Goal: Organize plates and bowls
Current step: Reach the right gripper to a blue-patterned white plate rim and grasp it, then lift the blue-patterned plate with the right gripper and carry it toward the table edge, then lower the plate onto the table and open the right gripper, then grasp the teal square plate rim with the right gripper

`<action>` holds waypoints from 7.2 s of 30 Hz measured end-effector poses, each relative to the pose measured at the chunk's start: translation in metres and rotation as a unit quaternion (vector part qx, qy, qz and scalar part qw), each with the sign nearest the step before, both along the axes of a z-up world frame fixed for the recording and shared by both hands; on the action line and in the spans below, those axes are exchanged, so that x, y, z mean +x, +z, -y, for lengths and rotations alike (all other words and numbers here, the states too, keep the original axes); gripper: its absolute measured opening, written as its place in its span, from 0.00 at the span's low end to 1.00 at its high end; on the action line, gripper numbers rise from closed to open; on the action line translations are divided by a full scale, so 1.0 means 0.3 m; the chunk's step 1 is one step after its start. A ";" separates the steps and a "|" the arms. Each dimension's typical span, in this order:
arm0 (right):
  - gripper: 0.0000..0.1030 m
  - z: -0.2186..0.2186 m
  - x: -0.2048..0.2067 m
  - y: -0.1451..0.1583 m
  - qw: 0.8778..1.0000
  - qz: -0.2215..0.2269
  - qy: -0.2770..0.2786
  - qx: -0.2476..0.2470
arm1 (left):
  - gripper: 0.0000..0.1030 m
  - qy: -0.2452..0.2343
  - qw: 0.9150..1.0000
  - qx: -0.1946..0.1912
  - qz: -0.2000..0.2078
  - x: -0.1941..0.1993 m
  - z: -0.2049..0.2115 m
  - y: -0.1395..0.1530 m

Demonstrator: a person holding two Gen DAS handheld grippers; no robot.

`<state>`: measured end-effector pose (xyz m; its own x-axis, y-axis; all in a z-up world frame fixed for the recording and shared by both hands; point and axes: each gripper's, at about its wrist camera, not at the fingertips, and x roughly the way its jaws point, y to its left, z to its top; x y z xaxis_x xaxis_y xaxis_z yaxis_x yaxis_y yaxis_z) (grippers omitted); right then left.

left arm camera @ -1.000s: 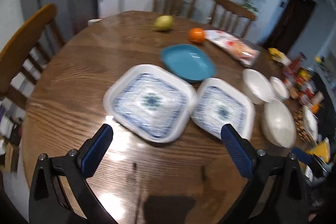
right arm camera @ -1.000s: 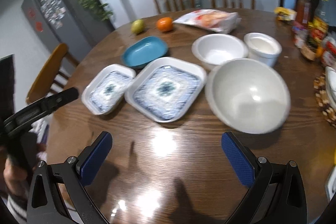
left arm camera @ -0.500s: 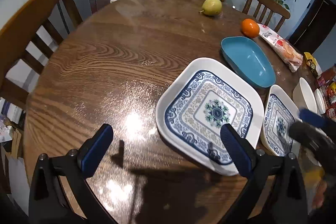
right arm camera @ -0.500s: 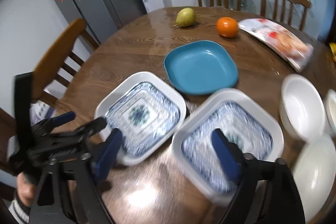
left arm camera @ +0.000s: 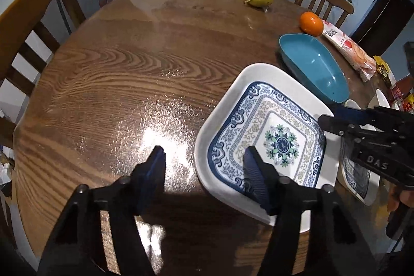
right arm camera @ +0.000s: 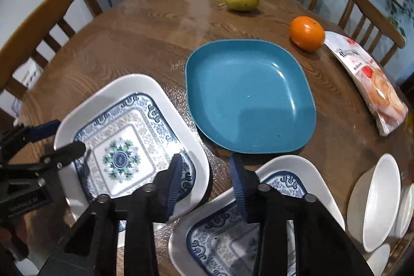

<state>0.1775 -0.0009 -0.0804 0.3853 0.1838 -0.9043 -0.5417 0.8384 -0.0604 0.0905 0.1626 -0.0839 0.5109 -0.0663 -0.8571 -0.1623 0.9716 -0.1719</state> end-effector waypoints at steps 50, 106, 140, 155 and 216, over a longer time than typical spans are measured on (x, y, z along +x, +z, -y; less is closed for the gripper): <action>0.28 0.276 -0.516 0.046 0.978 -0.073 -0.089 0.176 | 0.72 -0.033 0.995 0.091 -0.013 -0.217 0.049 0.074; 0.12 0.195 -0.508 0.086 0.985 -0.055 -0.025 0.160 | 0.12 0.058 0.998 0.035 -0.016 -0.383 0.178 0.135; 0.37 0.344 -0.391 0.245 0.979 0.007 -0.087 0.183 | 0.85 0.034 0.998 0.044 0.029 -0.250 0.270 0.241; 0.58 0.533 -0.370 0.383 0.968 0.056 -0.145 0.198 | 0.99 -0.037 0.996 0.047 0.060 -0.118 0.441 0.335; 0.67 0.296 0.301 0.037 0.981 -0.052 -0.157 0.104 | 0.80 -0.018 0.996 0.027 -0.077 0.474 0.349 0.001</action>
<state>0.2679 -0.0896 -0.0693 0.3595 0.2550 -0.8976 -0.2491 0.9533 0.1710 0.2327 0.0581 -0.0836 0.3710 -0.0343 -0.9280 -0.1469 0.9846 -0.0951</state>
